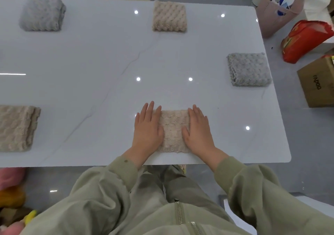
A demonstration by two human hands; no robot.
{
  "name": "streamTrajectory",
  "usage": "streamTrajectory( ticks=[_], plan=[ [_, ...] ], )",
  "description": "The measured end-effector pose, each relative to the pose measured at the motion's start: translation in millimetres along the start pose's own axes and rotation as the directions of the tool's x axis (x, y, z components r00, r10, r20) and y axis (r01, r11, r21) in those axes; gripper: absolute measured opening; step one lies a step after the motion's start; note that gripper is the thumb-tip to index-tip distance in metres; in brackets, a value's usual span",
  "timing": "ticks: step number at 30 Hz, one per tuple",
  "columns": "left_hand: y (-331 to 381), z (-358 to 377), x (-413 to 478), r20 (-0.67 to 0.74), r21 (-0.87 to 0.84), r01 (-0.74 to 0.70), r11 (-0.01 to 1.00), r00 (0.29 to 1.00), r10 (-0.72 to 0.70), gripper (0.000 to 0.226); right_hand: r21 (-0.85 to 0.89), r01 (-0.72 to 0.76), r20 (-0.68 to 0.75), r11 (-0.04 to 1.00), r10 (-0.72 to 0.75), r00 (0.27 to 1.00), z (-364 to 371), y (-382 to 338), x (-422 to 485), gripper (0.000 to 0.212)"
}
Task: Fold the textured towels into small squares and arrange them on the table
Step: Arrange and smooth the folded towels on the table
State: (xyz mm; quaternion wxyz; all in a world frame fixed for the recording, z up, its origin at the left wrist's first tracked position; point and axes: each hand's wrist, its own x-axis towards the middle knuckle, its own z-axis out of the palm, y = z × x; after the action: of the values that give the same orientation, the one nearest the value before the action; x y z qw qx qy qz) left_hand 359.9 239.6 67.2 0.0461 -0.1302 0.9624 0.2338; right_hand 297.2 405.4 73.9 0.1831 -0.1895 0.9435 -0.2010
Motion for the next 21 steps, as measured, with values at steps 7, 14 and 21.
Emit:
streamTrajectory(
  ticks=[7, 14, 21],
  plan=[
    [-11.9, -10.3, -6.0, 0.056, 0.283, -0.065, 0.957, 0.997, 0.051, 0.058, -0.182, 0.140, 0.044, 0.973, -0.134, 0.990, 2.7, -19.0, 2.4, 0.059],
    [-81.8, -43.0, -60.4, -0.005, 0.336, 0.038, 0.941, 0.999, -0.038, 0.060, -0.196, 0.272, 0.098, 0.942, -0.257, 0.961, 43.3, -102.7, -10.1, 0.058],
    [-210.5, -91.0, -124.7, -0.025, 0.355, 0.117, 0.927, 0.993, -0.116, 0.062, -0.211, 0.296, 0.120, 0.931, -0.276, 0.954, 134.6, -228.5, -31.0, 0.057]
  ],
)
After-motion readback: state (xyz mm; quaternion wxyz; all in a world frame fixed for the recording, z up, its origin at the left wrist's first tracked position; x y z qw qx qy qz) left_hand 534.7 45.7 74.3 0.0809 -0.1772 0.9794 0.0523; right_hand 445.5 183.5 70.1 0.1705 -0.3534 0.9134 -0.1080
